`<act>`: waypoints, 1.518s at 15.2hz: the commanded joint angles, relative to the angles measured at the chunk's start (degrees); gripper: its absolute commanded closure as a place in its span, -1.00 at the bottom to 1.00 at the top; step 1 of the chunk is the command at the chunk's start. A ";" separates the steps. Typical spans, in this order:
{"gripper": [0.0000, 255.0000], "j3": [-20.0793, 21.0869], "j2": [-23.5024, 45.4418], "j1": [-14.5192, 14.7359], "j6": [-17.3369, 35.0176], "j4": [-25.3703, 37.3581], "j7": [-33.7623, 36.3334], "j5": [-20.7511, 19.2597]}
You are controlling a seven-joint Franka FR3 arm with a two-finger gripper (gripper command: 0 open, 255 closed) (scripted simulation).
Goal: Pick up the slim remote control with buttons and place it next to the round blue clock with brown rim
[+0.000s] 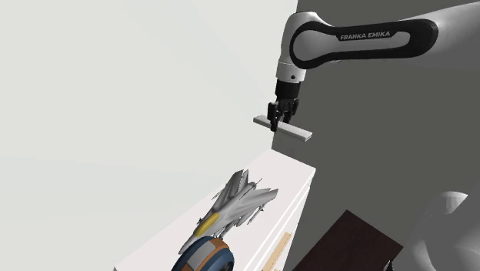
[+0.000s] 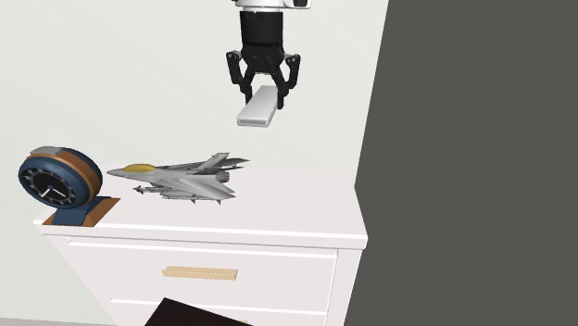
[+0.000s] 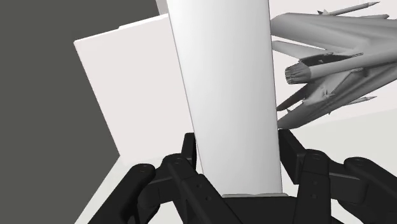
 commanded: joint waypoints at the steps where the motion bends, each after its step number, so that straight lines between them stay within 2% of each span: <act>1: 1.00 1.57 -0.17 1.07 -0.17 0.07 2.67 0.32; 12: 1.00 10.73 4.84 7.37 -0.25 5.58 17.96 1.22; 23: 1.00 18.65 17.12 14.67 -2.33 19.82 33.60 -1.94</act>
